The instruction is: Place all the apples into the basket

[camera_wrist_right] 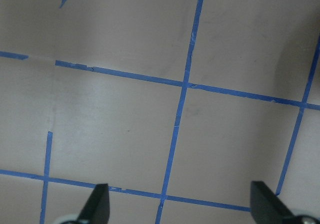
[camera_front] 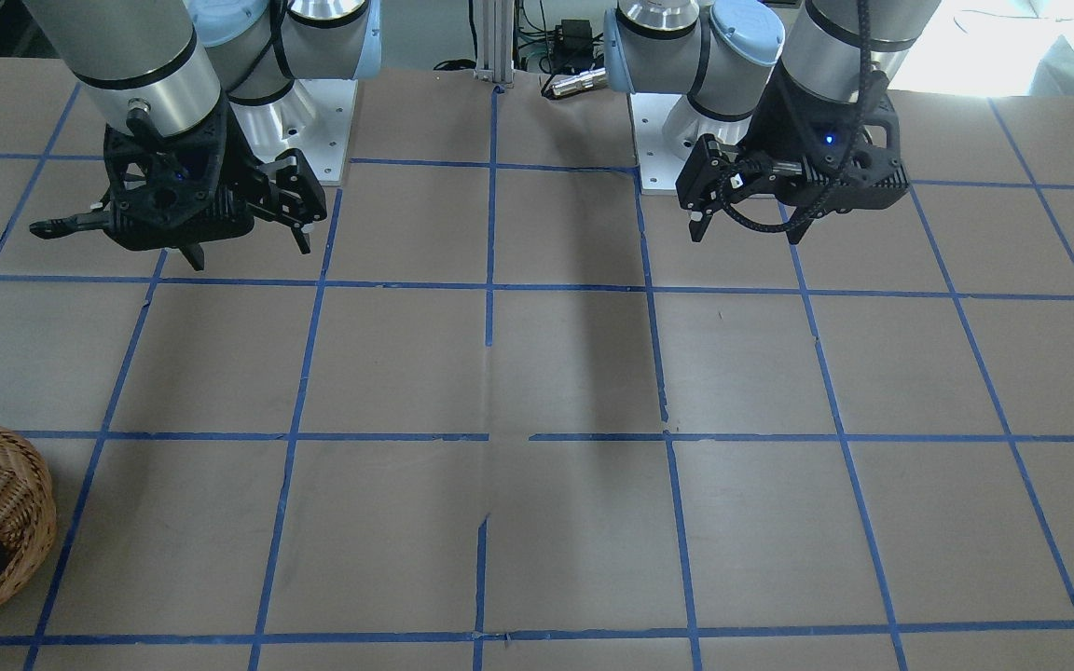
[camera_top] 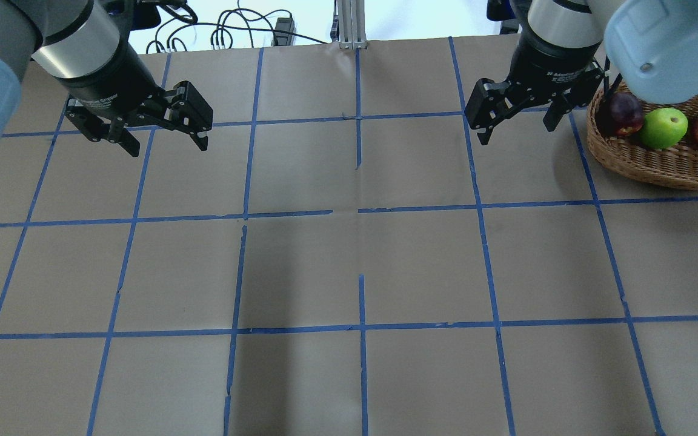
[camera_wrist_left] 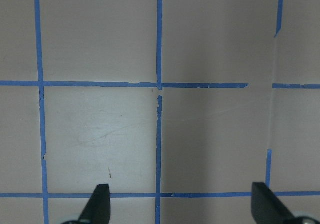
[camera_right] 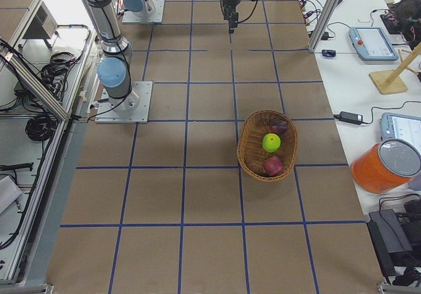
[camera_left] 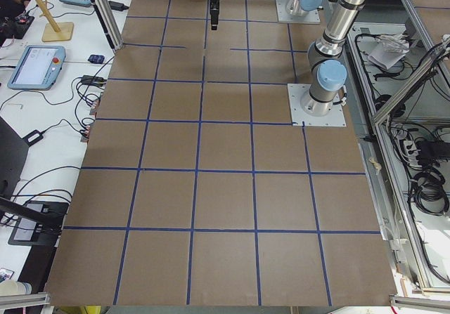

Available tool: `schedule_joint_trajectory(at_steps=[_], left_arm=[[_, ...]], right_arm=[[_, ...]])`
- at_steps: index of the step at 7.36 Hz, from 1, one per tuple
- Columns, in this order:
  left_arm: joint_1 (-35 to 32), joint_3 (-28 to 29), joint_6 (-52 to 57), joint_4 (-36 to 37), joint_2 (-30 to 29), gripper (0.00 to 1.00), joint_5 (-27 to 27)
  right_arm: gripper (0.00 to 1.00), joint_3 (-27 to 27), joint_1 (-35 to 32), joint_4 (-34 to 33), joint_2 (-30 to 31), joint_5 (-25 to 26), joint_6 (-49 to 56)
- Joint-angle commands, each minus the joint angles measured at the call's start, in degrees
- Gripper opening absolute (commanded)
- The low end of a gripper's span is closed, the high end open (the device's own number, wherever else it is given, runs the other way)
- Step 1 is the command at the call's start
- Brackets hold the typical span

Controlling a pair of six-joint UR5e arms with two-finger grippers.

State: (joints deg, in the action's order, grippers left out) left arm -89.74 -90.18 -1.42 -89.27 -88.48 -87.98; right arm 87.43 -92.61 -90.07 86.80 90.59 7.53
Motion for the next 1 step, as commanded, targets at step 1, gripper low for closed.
schedule_joint_trajectory(at_steps=[1], left_arm=[[0.0, 0.0, -0.16, 0.06, -0.03, 1.0, 0.09]], right_arm=[[1.0, 0.36, -0.46, 0.33, 0.21, -0.41, -0.67]])
